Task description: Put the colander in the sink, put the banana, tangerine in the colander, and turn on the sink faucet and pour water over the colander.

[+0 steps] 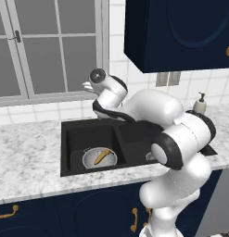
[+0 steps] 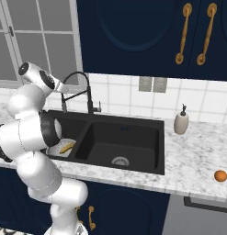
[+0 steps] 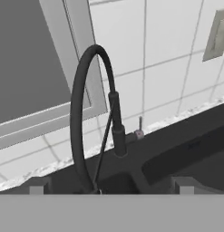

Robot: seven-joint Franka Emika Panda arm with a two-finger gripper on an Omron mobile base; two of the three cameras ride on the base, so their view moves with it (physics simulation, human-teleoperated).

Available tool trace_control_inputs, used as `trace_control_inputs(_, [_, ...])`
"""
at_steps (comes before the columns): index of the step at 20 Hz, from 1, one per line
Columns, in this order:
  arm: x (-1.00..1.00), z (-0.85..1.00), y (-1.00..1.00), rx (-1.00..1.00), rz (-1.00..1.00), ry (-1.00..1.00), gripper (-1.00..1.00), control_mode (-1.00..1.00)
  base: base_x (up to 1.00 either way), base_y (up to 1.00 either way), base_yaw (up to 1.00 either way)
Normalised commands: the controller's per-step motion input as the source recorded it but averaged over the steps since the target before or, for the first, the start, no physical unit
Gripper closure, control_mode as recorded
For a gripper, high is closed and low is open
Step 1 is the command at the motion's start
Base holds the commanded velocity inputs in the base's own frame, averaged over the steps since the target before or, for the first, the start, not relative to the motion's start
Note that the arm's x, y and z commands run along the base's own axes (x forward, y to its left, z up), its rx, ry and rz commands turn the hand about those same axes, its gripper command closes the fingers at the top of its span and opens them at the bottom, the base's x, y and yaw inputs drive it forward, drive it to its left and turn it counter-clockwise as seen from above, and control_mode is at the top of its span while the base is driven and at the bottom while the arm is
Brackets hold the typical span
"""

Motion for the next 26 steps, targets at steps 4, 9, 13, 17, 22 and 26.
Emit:
trace_control_inputs(4, [-0.88, 0.97, -0.28, 0.0, -0.14, -0.01, -1.0, -1.0, 0.0, 0.0, 0.0])
trace_control_inputs(9, [-0.82, 0.98, -0.62, 0.02, -0.16, 0.0, -1.0, -1.0, 0.0, 0.0, 0.0])
trace_control_inputs(13, [-0.97, 0.21, -1.0, 0.06, -0.17, 0.0, -1.0, -1.0, 0.0, 0.0, 0.0])
trace_control_inputs(17, [-0.95, -0.01, -1.0, 0.03, -0.21, 0.06, -1.0, -1.0, 0.0, 0.0, 0.0])
trace_control_inputs(22, [-0.75, -0.13, -1.0, 0.03, -0.22, 0.18, -1.0, -1.0, 0.0, 0.0, 0.0])
trace_control_inputs(26, [-0.52, -0.17, -1.0, 0.05, -0.26, 0.28, -1.0, -1.0, 0.0, 0.0, 0.0])
